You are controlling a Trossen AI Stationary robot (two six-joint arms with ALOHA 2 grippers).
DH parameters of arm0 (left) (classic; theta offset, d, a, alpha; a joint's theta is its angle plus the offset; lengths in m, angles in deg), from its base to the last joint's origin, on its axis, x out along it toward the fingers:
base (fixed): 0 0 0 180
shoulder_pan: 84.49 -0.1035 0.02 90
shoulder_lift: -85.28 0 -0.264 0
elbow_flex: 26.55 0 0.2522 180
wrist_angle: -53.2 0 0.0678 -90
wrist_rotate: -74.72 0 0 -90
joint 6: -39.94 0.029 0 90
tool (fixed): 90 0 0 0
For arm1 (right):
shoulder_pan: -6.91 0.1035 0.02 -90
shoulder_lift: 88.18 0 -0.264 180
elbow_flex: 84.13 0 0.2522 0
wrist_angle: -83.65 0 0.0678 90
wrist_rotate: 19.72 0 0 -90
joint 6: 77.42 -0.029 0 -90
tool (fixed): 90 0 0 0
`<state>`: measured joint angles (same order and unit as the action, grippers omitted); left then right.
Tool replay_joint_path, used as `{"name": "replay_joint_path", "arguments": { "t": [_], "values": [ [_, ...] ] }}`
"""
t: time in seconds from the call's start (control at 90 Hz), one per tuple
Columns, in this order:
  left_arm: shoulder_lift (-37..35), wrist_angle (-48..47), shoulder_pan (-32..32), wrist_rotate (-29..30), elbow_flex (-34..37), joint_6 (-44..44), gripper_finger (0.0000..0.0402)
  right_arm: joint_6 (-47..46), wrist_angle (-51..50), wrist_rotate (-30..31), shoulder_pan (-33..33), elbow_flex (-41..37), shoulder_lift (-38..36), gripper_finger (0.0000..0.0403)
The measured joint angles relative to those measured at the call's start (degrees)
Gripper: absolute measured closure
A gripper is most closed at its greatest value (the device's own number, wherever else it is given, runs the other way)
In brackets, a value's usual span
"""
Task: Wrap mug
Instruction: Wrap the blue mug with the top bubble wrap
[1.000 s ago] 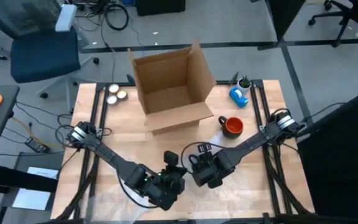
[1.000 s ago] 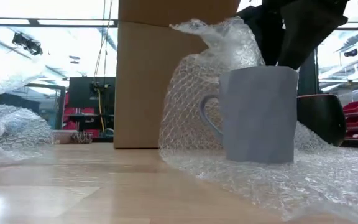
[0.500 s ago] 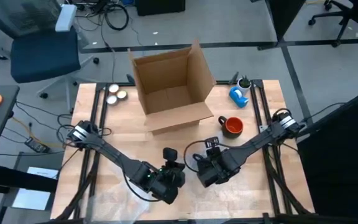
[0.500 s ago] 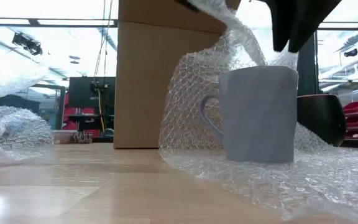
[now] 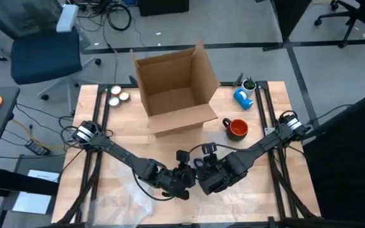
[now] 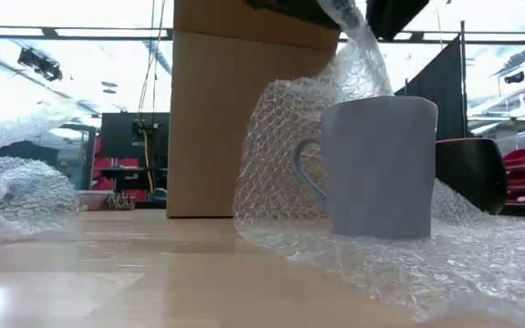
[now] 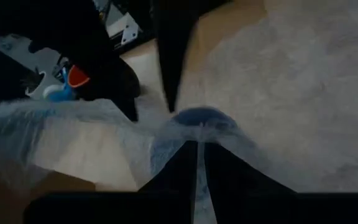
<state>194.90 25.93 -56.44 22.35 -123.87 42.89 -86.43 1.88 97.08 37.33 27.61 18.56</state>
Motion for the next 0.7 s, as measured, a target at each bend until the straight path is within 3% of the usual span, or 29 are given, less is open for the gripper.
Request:
{"name": "replay_joint_path", "arguments": {
  "t": [0.222,0.567,0.7],
  "values": [
    [-0.20,-4.21,0.13,0.71,-0.88,0.53,0.0386,1.90,4.38,0.15,-2.78,-5.66,0.07,0.0328],
    [-2.42,-22.85,3.03,11.40,-7.20,-2.17,0.0386,3.76,8.87,-3.02,-4.96,-12.54,0.25,0.0328],
    [-2.97,-23.80,3.32,12.00,-7.19,-3.62,0.0386,2.97,9.21,-4.62,-4.66,-13.74,-0.03,0.0328]
  ]
}}
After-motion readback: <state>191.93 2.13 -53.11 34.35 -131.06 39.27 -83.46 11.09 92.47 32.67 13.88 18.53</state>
